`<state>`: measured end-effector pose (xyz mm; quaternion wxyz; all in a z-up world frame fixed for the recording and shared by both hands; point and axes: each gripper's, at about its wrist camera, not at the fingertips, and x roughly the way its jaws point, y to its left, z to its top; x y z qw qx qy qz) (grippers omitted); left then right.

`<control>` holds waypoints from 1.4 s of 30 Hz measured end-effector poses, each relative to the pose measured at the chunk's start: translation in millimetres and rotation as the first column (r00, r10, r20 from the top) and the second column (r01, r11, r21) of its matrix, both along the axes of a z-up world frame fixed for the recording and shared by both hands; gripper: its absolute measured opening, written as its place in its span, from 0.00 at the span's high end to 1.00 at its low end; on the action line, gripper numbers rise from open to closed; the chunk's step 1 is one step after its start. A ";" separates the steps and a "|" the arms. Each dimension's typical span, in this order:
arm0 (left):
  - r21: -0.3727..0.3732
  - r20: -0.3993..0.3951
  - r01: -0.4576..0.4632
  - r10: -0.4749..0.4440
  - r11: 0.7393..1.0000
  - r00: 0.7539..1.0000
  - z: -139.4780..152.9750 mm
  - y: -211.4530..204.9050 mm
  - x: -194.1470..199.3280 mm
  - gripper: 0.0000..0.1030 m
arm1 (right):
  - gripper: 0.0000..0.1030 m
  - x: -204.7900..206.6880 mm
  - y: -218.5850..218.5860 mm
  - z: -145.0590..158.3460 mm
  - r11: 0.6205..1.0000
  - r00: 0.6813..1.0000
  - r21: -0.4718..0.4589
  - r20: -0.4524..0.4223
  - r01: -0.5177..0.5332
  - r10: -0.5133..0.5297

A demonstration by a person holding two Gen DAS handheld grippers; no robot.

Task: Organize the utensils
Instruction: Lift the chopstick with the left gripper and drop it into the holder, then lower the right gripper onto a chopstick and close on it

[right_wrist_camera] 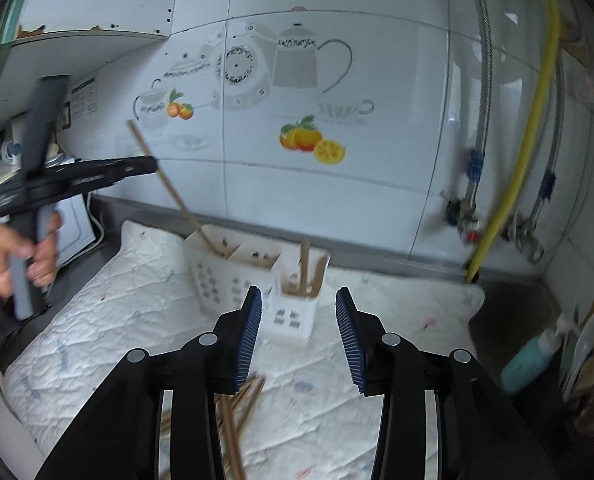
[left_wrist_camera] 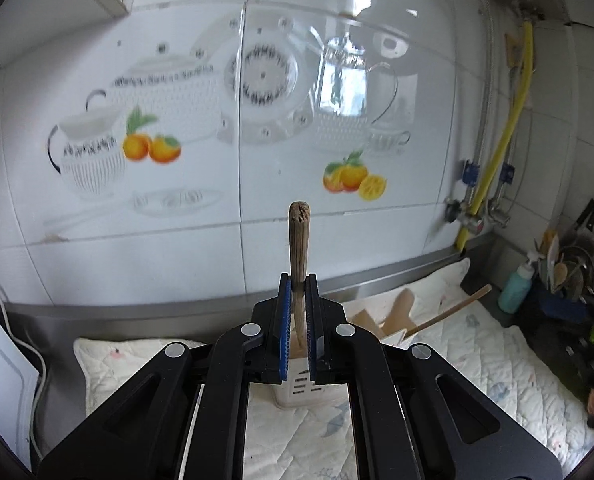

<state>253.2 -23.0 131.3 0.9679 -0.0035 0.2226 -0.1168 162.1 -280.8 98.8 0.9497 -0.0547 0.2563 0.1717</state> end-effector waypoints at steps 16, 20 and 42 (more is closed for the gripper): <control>-0.007 0.003 -0.001 0.001 1.000 1.000 2.4 -0.7 -2.9 0.92 | 0.64 -76.3 -16.4 -118.0 0.999 0.978 0.021 -0.204 0.040 -0.034; -0.021 0.035 0.011 -0.010 1.000 0.999 10.3 1.9 -26.4 0.92 | 0.73 -87.3 -17.8 -146.6 0.999 0.963 0.026 -0.266 0.040 -0.032; -0.012 -0.234 0.117 -0.116 0.993 0.965 -131.0 11.0 -147.8 0.92 | 0.91 -82.8 -11.4 -184.7 0.996 0.935 -0.032 -0.349 -0.081 0.065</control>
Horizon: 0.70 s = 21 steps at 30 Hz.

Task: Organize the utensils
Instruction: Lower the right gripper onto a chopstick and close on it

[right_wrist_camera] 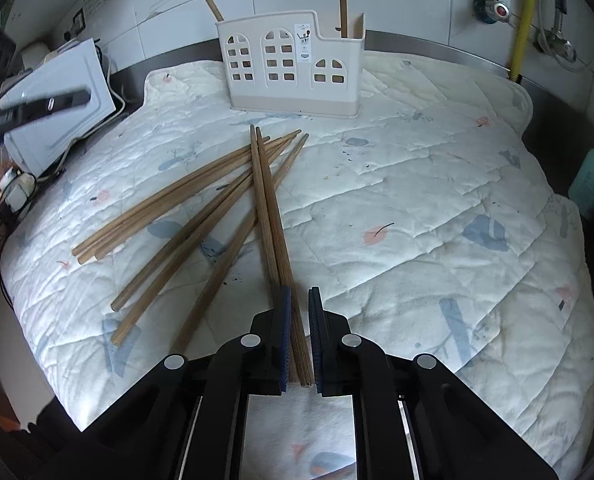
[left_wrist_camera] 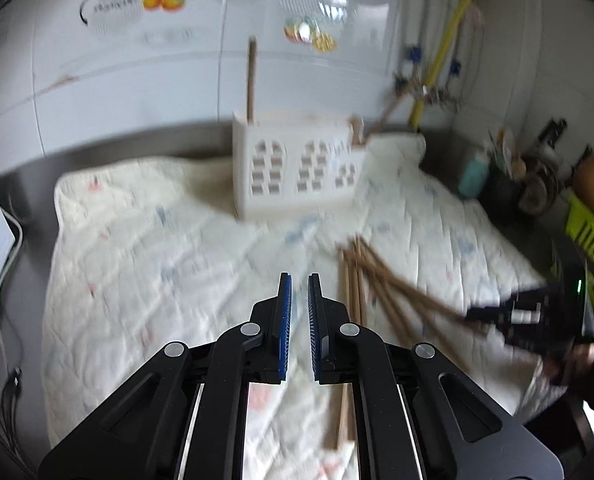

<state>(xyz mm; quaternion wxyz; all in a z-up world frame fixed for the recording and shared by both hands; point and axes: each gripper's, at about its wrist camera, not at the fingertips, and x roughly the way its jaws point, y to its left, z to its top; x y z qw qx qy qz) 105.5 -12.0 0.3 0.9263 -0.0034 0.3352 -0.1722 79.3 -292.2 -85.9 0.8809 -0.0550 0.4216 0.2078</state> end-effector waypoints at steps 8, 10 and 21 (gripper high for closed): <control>0.013 -0.108 0.081 -0.079 0.997 0.991 -47.0 -14.5 -21.1 0.92 | 0.92 -1.3 11.0 -7.5 0.995 0.997 -0.071 -0.005 -0.073 0.073; 0.016 -0.125 0.103 -0.101 0.995 0.987 -53.8 -18.8 -24.7 0.92 | 0.92 -0.4 9.4 -7.4 0.996 0.997 -0.060 -0.009 -0.072 0.072; 0.034 -0.198 0.116 -0.107 0.993 0.974 -85.8 -32.5 -21.0 0.92 | 0.91 -3.4 6.2 -8.9 0.999 0.999 -0.025 -0.007 -0.039 0.039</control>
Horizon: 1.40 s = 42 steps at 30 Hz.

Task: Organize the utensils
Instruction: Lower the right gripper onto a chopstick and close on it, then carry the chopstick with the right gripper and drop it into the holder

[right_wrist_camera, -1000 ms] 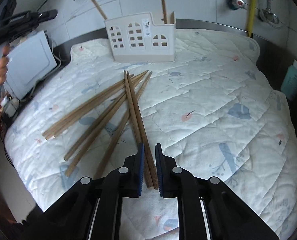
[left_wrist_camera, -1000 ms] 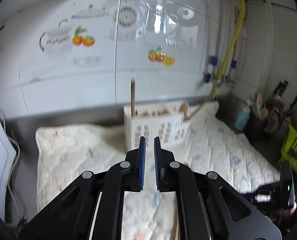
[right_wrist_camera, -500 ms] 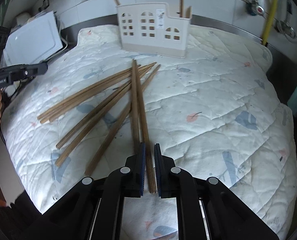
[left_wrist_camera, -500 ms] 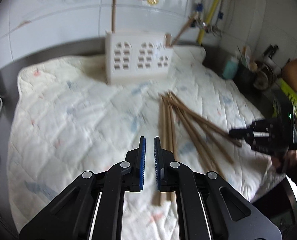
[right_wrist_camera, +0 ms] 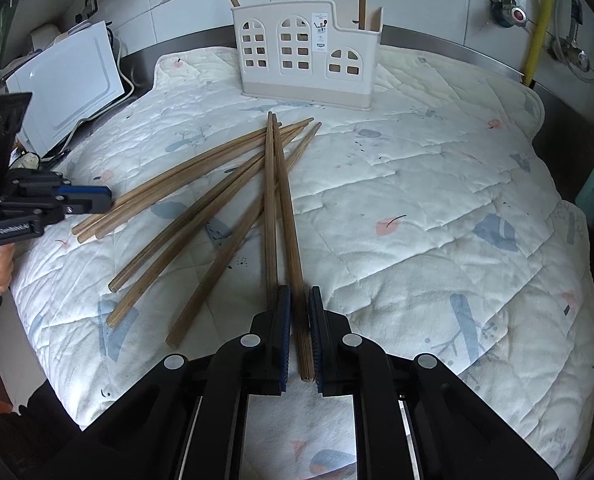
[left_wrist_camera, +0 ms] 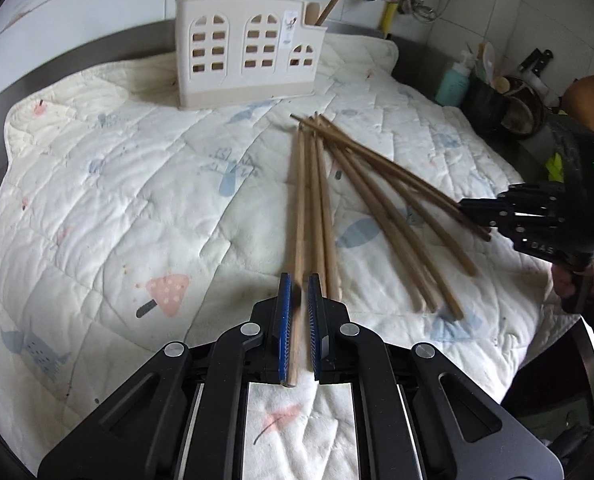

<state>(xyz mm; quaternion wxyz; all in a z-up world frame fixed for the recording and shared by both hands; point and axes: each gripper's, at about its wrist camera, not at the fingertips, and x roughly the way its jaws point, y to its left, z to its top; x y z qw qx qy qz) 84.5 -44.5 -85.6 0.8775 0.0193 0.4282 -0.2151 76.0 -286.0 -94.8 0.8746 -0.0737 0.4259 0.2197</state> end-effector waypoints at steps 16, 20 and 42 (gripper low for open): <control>0.021 0.018 -0.016 0.016 1.000 1.000 -10.2 -2.4 0.4 0.91 | 0.91 -3.9 -1.4 -1.8 1.000 1.000 0.007 0.017 0.008 -0.009; 0.035 0.028 -0.010 0.009 0.999 1.000 -9.8 -5.3 0.3 0.93 | 0.92 -4.1 -1.0 -2.0 1.000 1.000 0.007 0.023 0.015 -0.015; -0.068 0.241 -0.069 0.084 0.995 0.967 61.7 8.0 -3.0 0.95 | 0.94 -11.0 -6.5 115.0 0.993 0.960 0.109 0.268 0.048 -0.076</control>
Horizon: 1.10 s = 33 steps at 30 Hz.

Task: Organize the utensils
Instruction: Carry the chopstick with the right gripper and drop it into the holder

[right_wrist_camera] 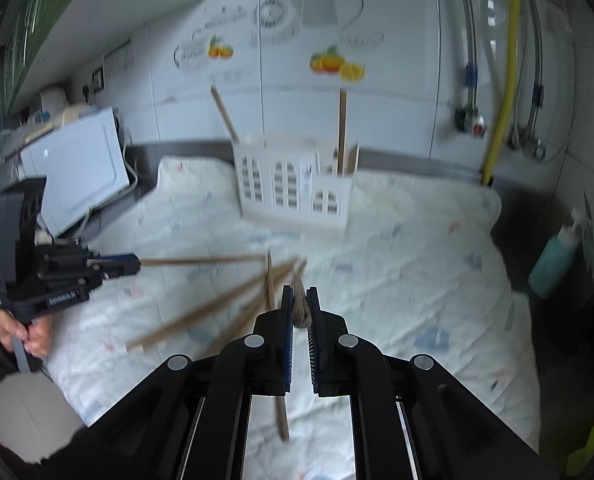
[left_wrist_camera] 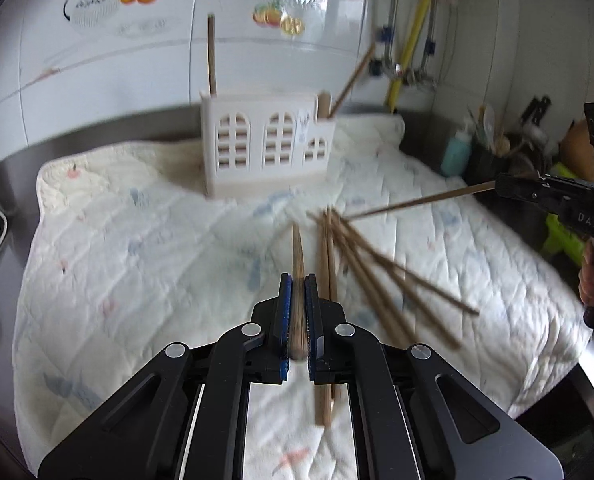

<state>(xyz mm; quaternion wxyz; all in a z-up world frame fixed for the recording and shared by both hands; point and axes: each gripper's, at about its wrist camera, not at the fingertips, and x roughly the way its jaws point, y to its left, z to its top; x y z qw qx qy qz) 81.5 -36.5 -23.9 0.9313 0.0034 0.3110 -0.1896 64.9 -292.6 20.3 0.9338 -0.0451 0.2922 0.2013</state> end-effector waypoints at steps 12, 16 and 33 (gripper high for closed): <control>-0.024 0.056 -0.017 0.018 1.000 0.998 36.8 3.8 23.3 0.95 | 0.94 44.1 10.7 101.3 0.999 0.992 0.028 0.121 -0.030 0.026; -0.019 0.065 -0.017 0.018 1.000 0.998 45.7 3.2 29.1 0.95 | 0.94 66.3 24.0 135.3 0.999 0.983 0.032 0.180 -0.040 0.034; -0.046 0.196 0.021 -0.011 0.999 0.981 121.4 -2.0 56.6 0.95 | 0.94 189.0 48.5 140.9 0.996 0.982 0.030 0.166 0.088 -0.092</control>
